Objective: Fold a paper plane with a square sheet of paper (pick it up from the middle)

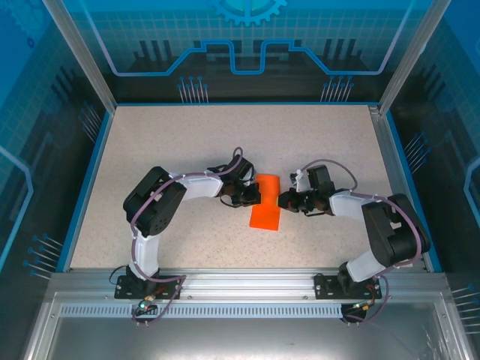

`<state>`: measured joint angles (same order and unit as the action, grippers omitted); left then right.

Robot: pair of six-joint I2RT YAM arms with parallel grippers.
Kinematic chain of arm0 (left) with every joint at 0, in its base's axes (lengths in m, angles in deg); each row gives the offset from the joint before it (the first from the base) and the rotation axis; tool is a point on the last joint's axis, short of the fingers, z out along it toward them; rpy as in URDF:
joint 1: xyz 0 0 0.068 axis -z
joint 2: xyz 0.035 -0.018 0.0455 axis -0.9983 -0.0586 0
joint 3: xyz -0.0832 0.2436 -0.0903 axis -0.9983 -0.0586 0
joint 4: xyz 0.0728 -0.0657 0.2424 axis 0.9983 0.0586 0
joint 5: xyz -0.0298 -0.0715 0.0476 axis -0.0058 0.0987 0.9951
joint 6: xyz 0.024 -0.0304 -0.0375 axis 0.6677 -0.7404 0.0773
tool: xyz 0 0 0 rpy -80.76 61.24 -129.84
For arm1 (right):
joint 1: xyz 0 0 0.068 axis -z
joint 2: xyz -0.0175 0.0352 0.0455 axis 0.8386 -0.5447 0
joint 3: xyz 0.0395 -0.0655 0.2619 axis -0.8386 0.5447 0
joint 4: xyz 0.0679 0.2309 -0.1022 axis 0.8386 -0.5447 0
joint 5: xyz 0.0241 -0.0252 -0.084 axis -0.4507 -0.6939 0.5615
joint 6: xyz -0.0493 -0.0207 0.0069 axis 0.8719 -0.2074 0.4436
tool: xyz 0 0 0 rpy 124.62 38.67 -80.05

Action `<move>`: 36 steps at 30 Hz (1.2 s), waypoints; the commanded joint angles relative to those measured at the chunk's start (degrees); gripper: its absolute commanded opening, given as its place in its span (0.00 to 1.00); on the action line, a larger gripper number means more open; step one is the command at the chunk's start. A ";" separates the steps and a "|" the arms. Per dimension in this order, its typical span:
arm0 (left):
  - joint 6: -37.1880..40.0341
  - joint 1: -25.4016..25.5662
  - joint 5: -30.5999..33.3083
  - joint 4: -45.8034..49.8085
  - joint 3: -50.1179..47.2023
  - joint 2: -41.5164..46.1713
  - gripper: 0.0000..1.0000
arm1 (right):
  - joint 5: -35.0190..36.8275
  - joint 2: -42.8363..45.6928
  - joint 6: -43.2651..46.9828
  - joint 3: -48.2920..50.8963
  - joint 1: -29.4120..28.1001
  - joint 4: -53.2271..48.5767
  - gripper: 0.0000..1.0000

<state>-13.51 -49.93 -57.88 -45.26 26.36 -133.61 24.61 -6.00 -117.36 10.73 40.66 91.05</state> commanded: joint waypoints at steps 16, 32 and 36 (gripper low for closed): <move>1.93 0.82 1.81 5.70 -0.77 -3.37 0.00 | 3.45 -11.58 5.50 -5.34 1.08 -2.99 0.04; 2.29 0.82 2.44 6.34 -0.78 -3.73 0.00 | -0.42 -11.87 5.36 -9.47 3.51 -2.56 0.04; 2.39 0.80 2.92 7.20 -0.27 -3.73 0.00 | 0.74 -14.32 5.51 -8.82 3.43 -2.03 0.04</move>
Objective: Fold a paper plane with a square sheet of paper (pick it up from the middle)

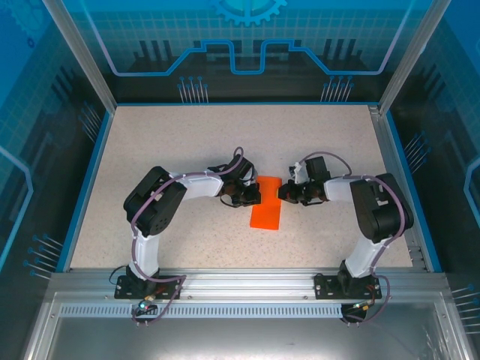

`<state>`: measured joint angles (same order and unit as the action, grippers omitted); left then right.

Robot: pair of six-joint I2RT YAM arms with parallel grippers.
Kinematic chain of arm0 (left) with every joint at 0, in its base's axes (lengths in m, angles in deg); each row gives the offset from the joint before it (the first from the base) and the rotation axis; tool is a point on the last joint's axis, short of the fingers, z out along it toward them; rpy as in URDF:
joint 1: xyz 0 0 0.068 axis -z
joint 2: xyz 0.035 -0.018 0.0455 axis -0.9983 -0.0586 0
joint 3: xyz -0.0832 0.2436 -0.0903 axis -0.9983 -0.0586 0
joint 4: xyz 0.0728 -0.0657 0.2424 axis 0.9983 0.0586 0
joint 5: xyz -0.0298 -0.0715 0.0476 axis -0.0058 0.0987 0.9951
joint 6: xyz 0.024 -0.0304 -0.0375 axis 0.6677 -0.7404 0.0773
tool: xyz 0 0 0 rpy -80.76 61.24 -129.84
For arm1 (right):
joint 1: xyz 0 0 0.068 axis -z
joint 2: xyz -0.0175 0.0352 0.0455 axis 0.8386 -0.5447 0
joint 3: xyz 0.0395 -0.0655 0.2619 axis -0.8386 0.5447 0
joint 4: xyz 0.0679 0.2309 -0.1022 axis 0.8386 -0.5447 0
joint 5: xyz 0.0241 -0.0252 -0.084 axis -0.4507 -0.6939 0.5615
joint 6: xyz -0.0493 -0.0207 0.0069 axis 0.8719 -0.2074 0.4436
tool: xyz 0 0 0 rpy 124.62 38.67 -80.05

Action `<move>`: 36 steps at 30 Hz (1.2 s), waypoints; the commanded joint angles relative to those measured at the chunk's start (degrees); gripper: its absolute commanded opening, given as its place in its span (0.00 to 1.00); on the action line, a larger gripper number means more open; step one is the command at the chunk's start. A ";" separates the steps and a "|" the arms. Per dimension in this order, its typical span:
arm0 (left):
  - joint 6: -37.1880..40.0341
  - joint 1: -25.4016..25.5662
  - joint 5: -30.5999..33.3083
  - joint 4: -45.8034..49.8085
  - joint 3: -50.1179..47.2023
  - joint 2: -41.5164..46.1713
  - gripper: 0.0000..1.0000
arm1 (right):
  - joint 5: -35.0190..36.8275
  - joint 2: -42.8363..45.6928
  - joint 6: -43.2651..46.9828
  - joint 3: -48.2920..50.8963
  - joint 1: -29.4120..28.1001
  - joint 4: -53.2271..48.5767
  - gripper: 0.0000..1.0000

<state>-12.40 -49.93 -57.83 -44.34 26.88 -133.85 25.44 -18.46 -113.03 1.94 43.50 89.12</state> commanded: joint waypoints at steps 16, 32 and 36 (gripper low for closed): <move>1.12 0.81 2.60 5.67 -1.34 -3.76 0.00 | -0.37 0.67 2.08 -6.91 0.29 -6.39 0.05; 1.26 0.82 2.68 5.75 -1.35 -3.43 0.00 | 2.81 -6.00 0.47 -6.74 0.37 -4.46 0.06; 1.38 0.79 2.68 5.96 -1.31 -3.53 0.00 | 0.73 -3.51 0.46 -9.60 0.83 -5.94 0.07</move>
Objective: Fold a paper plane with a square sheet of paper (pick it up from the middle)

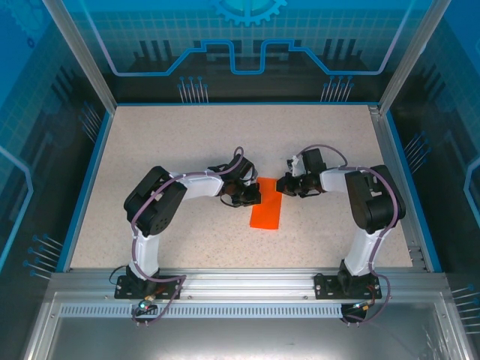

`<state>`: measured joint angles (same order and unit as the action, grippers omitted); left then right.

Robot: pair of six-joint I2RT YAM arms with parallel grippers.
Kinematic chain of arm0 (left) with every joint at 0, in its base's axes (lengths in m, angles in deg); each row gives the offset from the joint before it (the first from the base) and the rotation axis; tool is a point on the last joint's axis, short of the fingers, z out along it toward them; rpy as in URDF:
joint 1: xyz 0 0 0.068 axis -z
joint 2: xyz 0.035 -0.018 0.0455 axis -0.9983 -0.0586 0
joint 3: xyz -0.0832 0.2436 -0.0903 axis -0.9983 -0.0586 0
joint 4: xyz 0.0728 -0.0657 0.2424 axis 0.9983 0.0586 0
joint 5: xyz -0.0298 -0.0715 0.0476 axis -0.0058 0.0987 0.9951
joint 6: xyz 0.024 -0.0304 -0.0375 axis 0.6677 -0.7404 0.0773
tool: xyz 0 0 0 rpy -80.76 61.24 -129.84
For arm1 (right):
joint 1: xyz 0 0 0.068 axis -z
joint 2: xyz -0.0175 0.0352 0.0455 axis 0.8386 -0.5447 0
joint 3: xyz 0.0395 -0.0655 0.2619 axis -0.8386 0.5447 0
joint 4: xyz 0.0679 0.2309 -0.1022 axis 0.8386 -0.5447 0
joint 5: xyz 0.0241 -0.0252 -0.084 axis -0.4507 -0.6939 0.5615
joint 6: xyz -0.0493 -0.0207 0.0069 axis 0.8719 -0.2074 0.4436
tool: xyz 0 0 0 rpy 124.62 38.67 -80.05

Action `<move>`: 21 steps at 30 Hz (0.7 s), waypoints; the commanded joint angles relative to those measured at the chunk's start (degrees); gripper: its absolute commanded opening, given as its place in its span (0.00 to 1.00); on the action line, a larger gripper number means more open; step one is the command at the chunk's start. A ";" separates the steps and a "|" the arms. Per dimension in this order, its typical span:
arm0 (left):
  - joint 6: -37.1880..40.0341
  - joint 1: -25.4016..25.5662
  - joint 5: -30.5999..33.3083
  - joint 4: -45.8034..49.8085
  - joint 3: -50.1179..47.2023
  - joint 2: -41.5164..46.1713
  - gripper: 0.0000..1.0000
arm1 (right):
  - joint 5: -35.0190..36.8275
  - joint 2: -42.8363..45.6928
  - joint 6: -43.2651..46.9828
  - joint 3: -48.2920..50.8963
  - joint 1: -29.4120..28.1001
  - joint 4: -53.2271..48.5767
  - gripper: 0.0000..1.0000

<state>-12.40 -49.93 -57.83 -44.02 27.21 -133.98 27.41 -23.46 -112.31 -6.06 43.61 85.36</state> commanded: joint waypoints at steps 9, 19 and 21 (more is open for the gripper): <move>1.35 0.81 2.58 5.42 -1.89 -3.62 0.00 | -6.21 -1.60 -1.27 -4.44 3.38 -1.01 0.06; 1.56 0.77 2.49 5.83 -1.28 -3.76 0.00 | 0.12 -7.25 -0.86 -5.26 3.25 -3.91 0.06; 1.61 0.81 2.59 6.03 -1.19 -3.80 0.00 | -0.48 -6.77 -1.00 -6.04 3.19 -4.99 0.06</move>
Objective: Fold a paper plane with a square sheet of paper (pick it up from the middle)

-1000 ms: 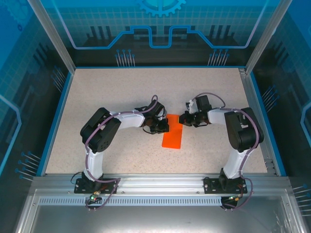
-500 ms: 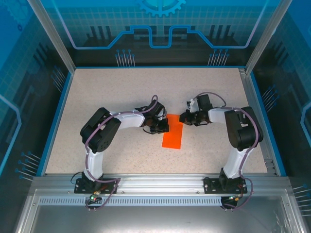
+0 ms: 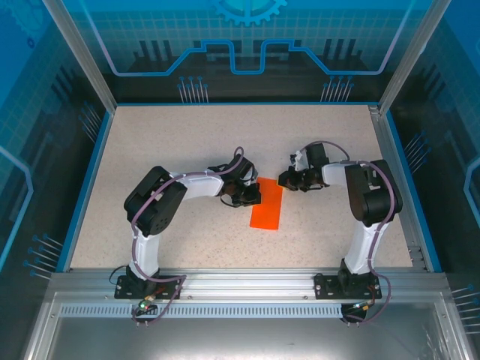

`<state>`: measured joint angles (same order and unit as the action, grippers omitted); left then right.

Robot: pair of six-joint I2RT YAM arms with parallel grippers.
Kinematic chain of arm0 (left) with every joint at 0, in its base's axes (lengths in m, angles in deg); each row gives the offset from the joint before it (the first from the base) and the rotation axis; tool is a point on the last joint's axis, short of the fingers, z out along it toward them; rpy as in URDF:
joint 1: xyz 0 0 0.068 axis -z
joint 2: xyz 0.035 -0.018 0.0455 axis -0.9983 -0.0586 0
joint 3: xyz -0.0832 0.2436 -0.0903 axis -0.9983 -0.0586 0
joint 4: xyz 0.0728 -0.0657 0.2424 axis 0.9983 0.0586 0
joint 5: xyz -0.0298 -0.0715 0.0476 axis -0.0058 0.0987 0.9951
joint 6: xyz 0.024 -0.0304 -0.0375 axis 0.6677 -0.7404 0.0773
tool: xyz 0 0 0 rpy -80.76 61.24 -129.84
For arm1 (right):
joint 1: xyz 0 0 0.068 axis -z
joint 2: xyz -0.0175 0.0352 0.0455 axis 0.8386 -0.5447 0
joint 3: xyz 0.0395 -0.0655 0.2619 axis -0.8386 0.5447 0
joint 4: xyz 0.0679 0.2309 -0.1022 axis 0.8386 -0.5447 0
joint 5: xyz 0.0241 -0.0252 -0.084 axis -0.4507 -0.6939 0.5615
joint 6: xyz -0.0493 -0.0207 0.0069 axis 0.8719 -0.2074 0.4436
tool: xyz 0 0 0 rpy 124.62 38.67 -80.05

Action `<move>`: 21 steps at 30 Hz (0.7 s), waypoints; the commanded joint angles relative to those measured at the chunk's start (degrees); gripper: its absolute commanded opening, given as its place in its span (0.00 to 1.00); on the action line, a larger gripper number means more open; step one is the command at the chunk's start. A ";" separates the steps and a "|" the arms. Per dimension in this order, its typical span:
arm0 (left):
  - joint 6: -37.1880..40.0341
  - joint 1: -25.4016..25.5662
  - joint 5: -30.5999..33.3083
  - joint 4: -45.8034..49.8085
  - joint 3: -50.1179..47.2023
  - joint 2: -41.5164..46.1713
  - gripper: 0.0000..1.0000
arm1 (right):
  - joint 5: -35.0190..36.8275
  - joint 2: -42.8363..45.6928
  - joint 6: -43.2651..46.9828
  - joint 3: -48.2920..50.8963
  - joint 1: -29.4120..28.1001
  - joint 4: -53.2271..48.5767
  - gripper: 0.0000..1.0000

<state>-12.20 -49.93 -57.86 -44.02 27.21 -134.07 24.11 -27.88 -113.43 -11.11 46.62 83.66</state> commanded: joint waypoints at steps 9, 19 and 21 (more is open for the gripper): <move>1.60 0.77 2.52 6.04 -1.17 -3.80 0.00 | 0.84 0.54 1.17 -7.44 0.75 -10.33 0.06; 1.68 0.82 2.40 5.93 -1.47 -3.78 0.00 | 3.10 -6.69 -0.75 -7.45 1.29 -10.27 0.06; 1.79 0.79 2.37 6.04 -1.52 -3.71 0.00 | 3.04 -7.76 -1.54 -7.58 1.48 -11.37 0.05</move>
<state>-12.05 -49.93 -57.86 -44.02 27.26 -134.07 24.44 -31.97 -113.89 -18.76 47.26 75.96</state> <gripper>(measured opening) 0.049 0.055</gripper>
